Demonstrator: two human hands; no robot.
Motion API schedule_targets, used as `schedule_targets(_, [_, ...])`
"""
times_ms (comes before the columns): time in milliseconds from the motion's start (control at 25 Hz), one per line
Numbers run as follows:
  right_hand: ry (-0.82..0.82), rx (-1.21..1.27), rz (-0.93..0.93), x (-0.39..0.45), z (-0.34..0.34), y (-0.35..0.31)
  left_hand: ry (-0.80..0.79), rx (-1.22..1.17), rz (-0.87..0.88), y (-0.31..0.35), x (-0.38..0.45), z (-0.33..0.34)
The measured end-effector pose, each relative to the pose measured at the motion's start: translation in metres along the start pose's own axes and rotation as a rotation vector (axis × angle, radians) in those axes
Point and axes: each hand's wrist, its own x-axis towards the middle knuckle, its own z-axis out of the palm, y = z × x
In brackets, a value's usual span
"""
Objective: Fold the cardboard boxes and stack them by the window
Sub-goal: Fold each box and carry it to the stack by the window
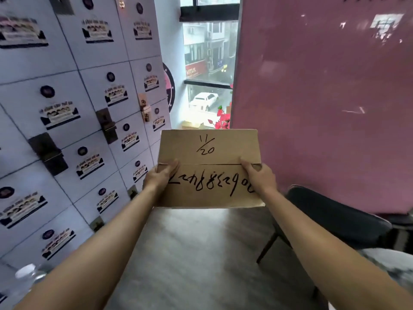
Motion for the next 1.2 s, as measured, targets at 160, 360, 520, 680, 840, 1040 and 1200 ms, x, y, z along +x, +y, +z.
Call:
schedule_targets(160, [0.014,-0.003,0.004,0.111,0.023,-0.012,0.007,0.012,-0.017,0.025,0.101,0.042])
schedule_targets(360, [-0.017,0.066,-0.01,0.257,0.058,-0.012,0.037,-0.011,-0.053,0.048,0.221,0.096])
schedule_targets(520, [-0.084,0.12,-0.013,0.38,0.086,-0.03,0.108,0.004,-0.062,0.083,0.323,0.133])
schedule_targets(680, [-0.095,0.046,-0.025,0.481,0.126,-0.049,0.149,0.004,-0.098,0.105,0.414,0.147])
schedule_targets(840, [-0.078,0.019,-0.028,0.583,0.184,-0.059,0.159,-0.012,-0.092,0.118,0.527,0.159])
schedule_targets(1040, [-0.053,-0.031,-0.01,0.704,0.248,-0.095,0.119,-0.071,-0.091,0.144,0.68,0.17])
schedule_targets(1200, [-0.014,-0.062,0.023,0.809,0.289,-0.127,0.084,-0.059,-0.091,0.182,0.804,0.19])
